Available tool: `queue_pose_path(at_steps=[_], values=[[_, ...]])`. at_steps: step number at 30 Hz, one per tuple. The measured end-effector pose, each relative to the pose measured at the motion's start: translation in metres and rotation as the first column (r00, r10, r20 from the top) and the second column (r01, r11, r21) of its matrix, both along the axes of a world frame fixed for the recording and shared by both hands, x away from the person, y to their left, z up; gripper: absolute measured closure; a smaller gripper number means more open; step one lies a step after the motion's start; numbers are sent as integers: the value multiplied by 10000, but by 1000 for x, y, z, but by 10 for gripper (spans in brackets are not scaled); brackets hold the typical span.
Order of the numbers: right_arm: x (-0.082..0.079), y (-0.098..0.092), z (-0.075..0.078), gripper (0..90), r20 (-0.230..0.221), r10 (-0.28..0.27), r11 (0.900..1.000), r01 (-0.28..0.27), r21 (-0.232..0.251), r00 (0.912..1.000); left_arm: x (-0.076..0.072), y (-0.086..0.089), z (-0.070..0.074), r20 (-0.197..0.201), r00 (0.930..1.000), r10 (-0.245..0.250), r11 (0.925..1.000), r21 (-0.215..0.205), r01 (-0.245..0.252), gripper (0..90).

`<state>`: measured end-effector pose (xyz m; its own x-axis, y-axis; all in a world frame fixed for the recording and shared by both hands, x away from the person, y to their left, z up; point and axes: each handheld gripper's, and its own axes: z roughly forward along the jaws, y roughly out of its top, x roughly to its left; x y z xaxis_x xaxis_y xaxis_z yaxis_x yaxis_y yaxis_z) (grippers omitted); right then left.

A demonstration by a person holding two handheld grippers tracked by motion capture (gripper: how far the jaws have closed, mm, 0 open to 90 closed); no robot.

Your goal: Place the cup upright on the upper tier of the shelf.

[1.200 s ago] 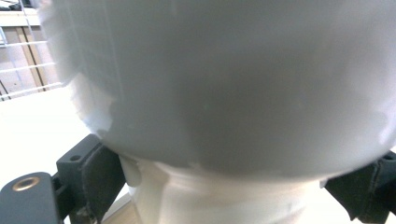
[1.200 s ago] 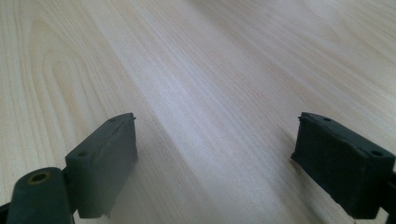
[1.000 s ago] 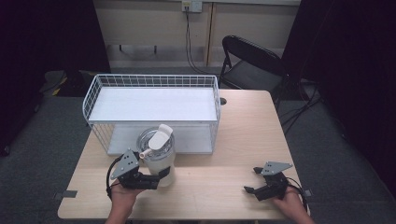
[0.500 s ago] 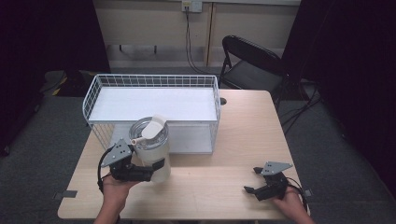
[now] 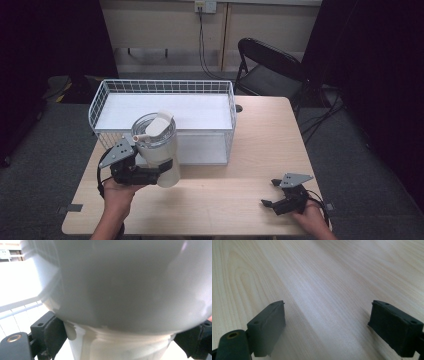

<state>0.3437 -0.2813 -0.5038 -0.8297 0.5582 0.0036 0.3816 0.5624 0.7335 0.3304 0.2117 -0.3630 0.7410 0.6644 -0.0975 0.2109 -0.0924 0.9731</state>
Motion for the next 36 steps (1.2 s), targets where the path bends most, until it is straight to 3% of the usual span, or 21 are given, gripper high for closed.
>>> queue_pose_path(at_steps=[17,29,36], values=[[0,0,0,126,0,-3,10000,3,3,10000,7,4,37,-114,9999,-120,9998,139,121,96],[0,0,0,126,-3,10,10000,-10,2,10000,12,6,59,-272,9996,-79,9999,-126,76,96],[0,0,0,126,1,16,10000,-16,0,10000,16,7,76,-320,9995,-78,10000,-40,77,96]])
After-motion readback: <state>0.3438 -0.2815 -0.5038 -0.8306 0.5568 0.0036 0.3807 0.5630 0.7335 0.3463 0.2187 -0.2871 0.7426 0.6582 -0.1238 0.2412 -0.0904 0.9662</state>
